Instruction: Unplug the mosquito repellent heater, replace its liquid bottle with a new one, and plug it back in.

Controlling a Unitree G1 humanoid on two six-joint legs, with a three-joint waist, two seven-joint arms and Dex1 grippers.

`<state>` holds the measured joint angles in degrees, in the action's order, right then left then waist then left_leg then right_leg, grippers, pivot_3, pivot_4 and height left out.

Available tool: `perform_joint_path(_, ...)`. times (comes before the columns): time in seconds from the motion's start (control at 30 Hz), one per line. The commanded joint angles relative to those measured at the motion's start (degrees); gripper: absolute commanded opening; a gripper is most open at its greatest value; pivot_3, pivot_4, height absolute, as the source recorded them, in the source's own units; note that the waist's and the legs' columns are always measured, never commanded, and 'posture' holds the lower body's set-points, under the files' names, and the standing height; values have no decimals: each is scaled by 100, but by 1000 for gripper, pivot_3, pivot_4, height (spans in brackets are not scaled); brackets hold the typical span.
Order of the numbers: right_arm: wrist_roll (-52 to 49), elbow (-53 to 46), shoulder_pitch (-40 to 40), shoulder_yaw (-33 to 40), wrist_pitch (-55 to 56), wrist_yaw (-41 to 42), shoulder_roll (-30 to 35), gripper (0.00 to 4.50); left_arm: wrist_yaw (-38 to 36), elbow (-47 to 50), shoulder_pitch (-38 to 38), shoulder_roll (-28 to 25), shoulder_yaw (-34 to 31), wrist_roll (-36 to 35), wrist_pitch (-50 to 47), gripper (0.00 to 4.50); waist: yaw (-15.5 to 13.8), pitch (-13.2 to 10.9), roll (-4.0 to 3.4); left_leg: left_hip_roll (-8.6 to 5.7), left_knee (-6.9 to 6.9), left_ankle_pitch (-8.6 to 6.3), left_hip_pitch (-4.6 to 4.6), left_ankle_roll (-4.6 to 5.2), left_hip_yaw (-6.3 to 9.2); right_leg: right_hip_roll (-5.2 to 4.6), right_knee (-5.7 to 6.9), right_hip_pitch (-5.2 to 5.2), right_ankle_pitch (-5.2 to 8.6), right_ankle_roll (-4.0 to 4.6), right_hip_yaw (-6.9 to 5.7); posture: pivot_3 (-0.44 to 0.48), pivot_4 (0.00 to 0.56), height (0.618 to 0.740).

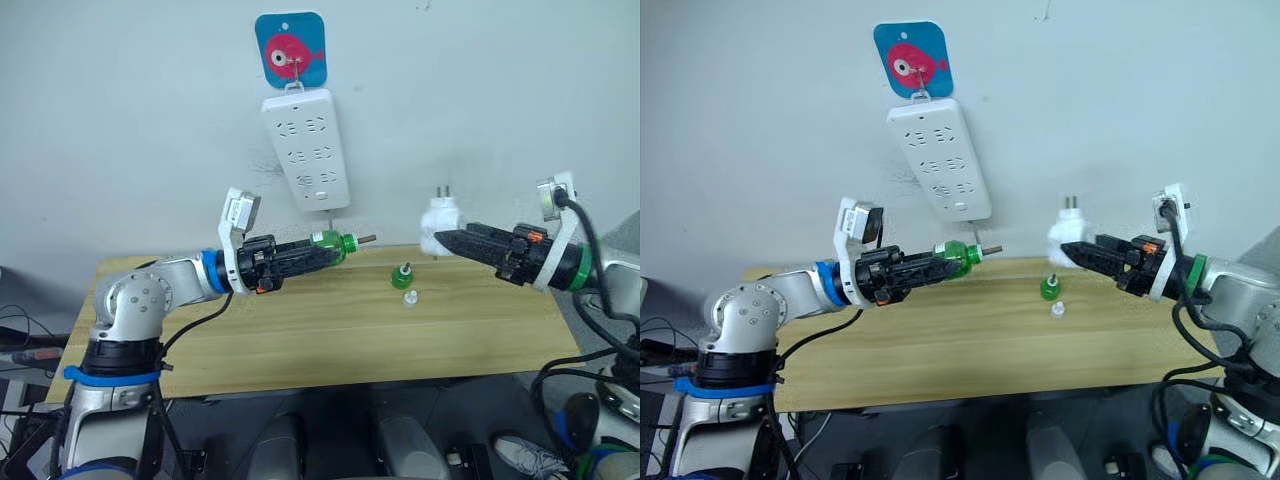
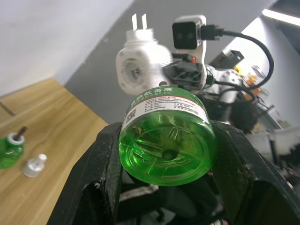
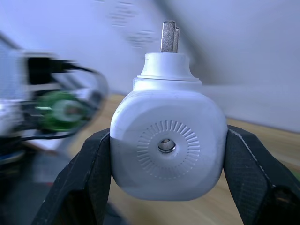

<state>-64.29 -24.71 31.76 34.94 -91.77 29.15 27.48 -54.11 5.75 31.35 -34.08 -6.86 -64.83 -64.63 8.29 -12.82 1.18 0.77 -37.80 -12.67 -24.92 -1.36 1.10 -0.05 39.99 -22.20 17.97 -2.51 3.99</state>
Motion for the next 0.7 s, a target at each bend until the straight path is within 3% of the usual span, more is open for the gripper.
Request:
perform_joint_path(0.03, -805, -73, 242, 78, 32, -231, -96, 2942, -198, 233, 174, -17, 13, -177, -81, 2303, 0, 0, 0, 0, 0, 0, 0, 0, 0, 0, 1, 0, 0, 0, 0, -217, 160, 740)
perform_joint_path(0.4, -2861, 375, 15, -788, 964, -1183, 813, 2942, -204, 360, 301, 139, -11, -217, -121, 2303, -7, 0, 0, -1, 0, 0, -1, 0, -1, -3, -1, -1, 0, 0, 7, -205, 160, 740)
perform_joint_path(0.7, -3938, 336, -324, -1569, 1980, -1598, 1639, 2942, -275, 504, 206, 181, 64, -153, -88, 2303, -20, 1, 0, 0, -1, 0, -2, 0, 1, -1, -1, 0, 0, -1, 6, -196, 154, 740)
